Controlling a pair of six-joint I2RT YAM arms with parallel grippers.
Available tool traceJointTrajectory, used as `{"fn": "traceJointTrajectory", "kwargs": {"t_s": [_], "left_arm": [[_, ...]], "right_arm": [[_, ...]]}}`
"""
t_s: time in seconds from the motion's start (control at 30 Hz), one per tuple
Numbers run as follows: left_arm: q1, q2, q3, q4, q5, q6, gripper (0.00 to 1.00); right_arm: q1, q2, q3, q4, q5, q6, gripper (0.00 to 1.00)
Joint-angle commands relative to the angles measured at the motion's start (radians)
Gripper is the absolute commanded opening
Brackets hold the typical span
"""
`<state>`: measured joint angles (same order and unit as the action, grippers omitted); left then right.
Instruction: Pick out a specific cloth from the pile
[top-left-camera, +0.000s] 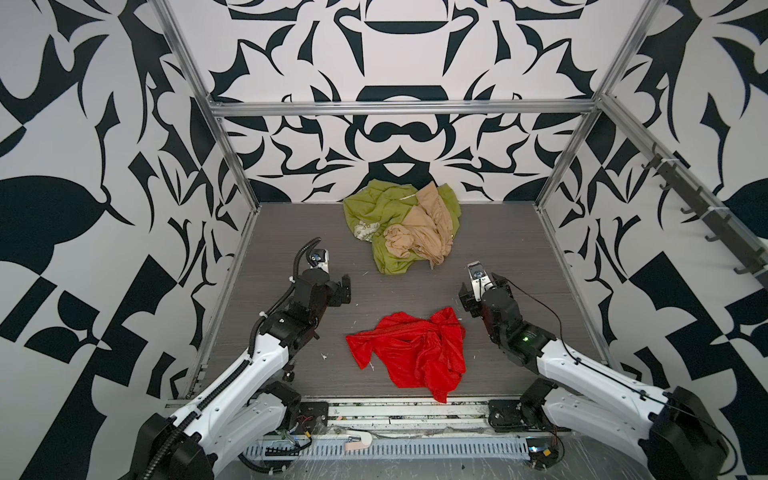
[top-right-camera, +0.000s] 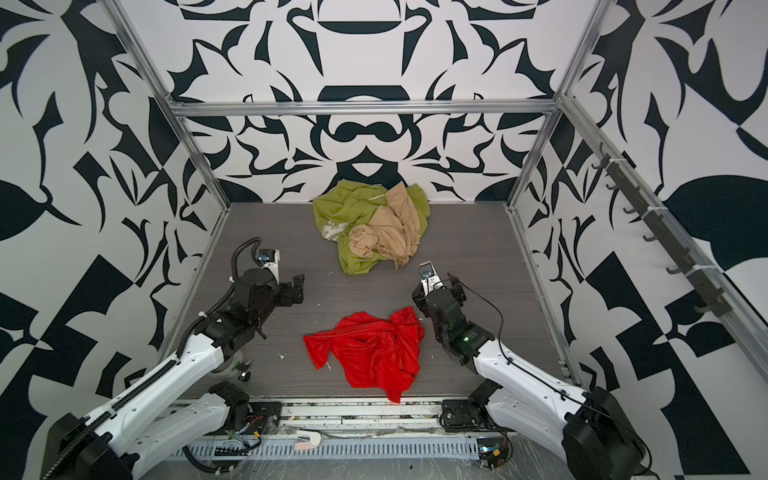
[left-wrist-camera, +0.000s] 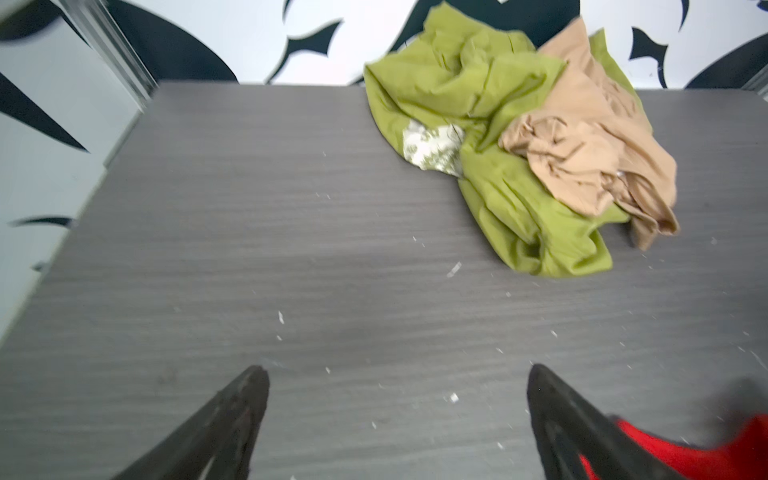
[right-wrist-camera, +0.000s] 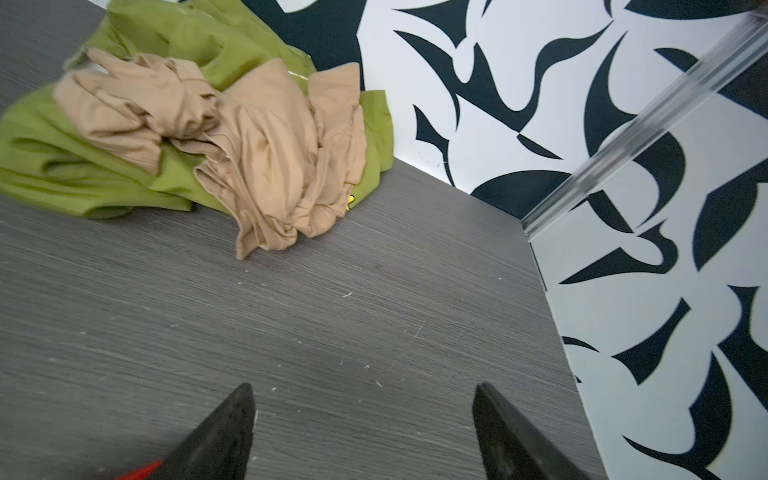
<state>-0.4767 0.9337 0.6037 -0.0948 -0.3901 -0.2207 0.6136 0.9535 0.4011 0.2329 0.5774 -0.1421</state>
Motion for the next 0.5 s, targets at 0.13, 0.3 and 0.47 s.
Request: {"fn": "traceJointTrajectory", "kwargs": {"t_s": [0.13, 0.3, 0.47], "left_arm": [[0.241, 0.105, -0.027, 0.143, 0.116, 0.103, 0.99], [0.316, 0.22, -0.027, 0.253, 0.217, 0.169, 0.99], [0.366, 0.327, -0.035, 0.357, 0.295, 0.217, 0.99]], "right_arm": [[-0.143, 0.133, -0.068, 0.305, -0.047, -0.027, 0.9], [-0.222, 0.281, -0.128, 0.533, -0.086, -0.061, 0.91], [-0.275, 0.386, -0.137, 0.664, -0.13, -0.053, 0.9]]}}
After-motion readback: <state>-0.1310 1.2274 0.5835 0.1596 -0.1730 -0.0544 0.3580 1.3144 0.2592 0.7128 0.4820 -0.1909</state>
